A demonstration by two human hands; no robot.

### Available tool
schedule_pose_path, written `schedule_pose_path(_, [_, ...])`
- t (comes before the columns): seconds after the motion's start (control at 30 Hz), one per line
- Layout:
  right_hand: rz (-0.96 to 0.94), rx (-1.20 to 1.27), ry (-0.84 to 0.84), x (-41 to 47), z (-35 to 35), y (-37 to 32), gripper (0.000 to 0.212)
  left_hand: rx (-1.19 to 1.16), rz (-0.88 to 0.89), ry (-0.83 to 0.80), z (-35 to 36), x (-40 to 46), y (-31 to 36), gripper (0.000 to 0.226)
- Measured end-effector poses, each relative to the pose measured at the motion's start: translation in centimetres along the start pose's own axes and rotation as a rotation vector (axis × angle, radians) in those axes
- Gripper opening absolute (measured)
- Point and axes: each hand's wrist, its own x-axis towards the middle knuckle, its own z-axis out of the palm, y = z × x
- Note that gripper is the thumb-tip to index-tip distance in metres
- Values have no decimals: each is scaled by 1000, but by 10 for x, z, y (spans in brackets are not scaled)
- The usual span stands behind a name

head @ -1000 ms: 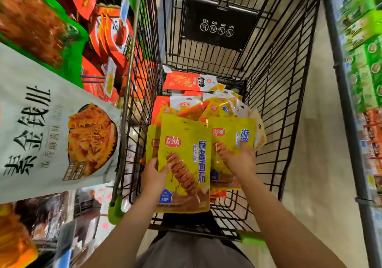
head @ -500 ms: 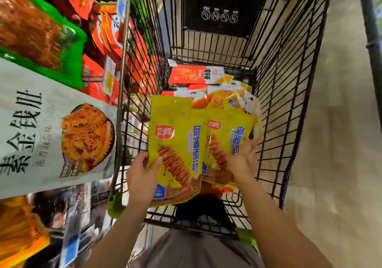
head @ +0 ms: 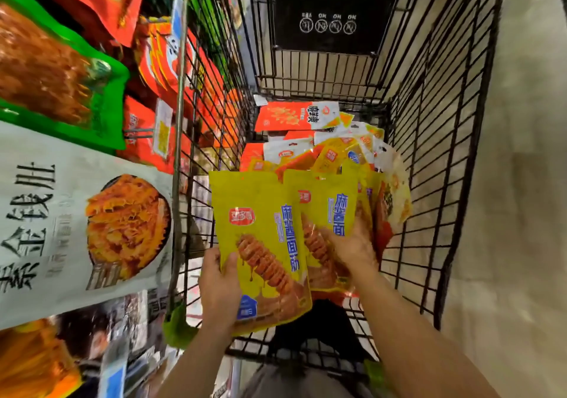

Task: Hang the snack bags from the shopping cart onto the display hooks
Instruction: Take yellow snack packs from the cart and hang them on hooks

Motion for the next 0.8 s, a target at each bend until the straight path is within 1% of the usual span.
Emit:
schedule_pose_path(0.1, [60,23,0,-1,4,1,85,-2,54,-17,-6,-4,1,10])
schedule_pose_path(0.17, [85,33,32,-1,3,-1,71,-3,90,-20,-10,-8,4,13])
schedule_pose_path(0.23, [90,128,84,1,3,-2,54,-1,99,-14,-13,-11,7,15])
schedule_pose_path(0.3, [73,193,128,-2,-4,-7,44,-15,104,-17,-15,-12,8,14])
schedule_pose_path(0.33, [31,200,157,-6,-11,-11,40,-31,97,-31,-16,-12,12,13])
schedule_pose_path(0.37, [-48,188,193,-10,-20,-14,33,-57,103,-44,-16,-11,13,12])
schedule_pose_path(0.43, [-265,138,270,-29,-44,-23,20,-106,52,-61,-13,-5,11,6])
schedule_pose_path(0.5, [-460,54,348,-51,-70,-29,17,-193,-78,-94,-7,2,9,22])
schedule_pose_path(0.53, [-535,21,380,-63,-84,-33,17,-223,-115,-116,-3,5,10,23])
schedule_pose_path(0.57, [-580,5,398,-72,-96,-36,16,-240,-118,-138,0,6,13,19])
schedule_pose_path(0.63, [-617,65,352,-85,-117,-41,10,-293,-106,-179,9,7,16,11])
schedule_pose_path(0.67, [-613,154,278,-91,-124,-44,8,-336,-118,-193,12,6,20,11])
schedule_pose_path(0.73, [-545,318,102,-92,-121,-46,11,-343,-146,-219,19,6,18,15])
schedule_pose_path(0.8, [-443,296,-27,-81,-99,-45,14,-363,-234,-223,25,8,14,17])
